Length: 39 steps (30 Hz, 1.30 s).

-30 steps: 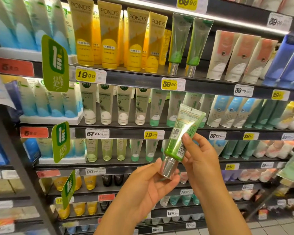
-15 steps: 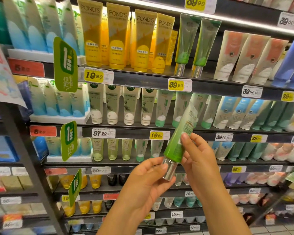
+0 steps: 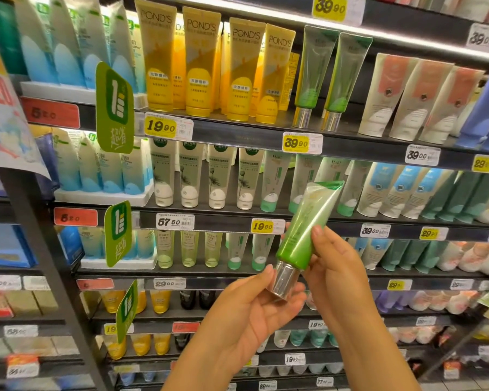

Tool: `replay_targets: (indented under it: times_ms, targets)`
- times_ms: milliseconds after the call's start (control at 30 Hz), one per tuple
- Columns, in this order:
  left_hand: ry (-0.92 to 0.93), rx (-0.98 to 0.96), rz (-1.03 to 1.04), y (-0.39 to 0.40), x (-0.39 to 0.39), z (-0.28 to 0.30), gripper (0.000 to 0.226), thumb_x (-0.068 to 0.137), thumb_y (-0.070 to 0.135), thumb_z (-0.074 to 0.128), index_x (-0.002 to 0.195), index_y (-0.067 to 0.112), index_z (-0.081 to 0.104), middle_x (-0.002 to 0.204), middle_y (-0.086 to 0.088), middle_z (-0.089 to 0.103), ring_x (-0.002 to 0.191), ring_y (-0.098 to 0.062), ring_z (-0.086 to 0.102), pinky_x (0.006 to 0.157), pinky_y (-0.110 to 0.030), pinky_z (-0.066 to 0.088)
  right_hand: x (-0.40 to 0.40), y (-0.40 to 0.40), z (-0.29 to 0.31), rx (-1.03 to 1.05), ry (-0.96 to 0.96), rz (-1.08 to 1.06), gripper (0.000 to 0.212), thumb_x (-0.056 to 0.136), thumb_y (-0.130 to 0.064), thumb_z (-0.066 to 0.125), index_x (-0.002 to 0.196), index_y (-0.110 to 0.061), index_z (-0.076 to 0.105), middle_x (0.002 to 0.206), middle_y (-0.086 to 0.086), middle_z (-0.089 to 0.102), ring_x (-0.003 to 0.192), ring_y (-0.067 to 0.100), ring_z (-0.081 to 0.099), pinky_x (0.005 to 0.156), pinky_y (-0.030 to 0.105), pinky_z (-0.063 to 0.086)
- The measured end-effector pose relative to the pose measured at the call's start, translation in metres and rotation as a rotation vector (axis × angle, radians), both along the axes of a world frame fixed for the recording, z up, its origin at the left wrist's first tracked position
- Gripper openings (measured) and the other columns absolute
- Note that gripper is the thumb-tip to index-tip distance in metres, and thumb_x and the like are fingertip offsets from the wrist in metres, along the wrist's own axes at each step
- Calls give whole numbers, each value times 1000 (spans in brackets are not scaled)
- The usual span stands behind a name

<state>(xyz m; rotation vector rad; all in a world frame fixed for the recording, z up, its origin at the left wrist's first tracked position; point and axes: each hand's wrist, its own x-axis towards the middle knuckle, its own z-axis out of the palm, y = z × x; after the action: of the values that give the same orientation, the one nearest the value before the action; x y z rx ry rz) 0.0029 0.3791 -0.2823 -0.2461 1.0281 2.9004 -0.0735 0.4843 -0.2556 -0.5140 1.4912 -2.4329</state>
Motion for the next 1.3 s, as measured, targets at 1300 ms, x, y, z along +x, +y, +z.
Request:
replay_targets:
  times_ms: [1300]
  targets:
    - [117, -932, 422, 3, -1, -9, 46, 76, 2, 70, 99, 39, 58, 102, 5, 55, 83, 5, 60, 68, -11, 49, 0, 7, -4, 8, -13, 85, 33, 74, -24, 57, 103, -9, 61, 92, 6, 68, 82, 16, 65, 68, 28, 57]
